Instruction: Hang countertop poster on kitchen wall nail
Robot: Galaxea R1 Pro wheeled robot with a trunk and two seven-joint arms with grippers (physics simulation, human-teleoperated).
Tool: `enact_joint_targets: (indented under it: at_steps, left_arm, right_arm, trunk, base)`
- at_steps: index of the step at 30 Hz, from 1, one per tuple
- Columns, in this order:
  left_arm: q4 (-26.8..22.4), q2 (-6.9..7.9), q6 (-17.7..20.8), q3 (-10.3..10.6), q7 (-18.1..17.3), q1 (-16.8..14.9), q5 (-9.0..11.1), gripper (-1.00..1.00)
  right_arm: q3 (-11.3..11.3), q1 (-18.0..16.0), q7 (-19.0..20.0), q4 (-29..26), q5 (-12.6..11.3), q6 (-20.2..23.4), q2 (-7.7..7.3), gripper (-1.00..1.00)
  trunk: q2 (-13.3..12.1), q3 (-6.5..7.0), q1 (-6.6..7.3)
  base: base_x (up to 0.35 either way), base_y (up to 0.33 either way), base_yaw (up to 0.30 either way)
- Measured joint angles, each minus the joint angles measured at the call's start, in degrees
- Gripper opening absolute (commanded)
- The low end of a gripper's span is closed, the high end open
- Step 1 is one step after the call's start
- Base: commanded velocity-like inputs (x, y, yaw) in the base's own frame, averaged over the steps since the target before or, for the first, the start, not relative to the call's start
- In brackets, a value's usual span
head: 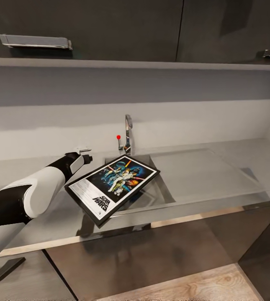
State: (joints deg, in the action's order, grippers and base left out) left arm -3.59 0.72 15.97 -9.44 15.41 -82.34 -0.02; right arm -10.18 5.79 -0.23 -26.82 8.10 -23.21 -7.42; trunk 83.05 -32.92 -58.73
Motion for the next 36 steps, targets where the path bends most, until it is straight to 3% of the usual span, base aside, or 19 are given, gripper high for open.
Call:
enact_joint_targets:
  at_steps: [36]
  left_arm:
    - [0.7, -0.17, 0.2, 0.2, -0.4, 0.0, -0.2, 1.0]
  right_arm:
    - [-0.1, 0.0, 0.0, 0.1, 0.0, 0.0, 0.0, 1.0]
  trunk:
    - [0.0, -2.48, 0.0]
  base:
    - [0.0, 0.0, 0.0]
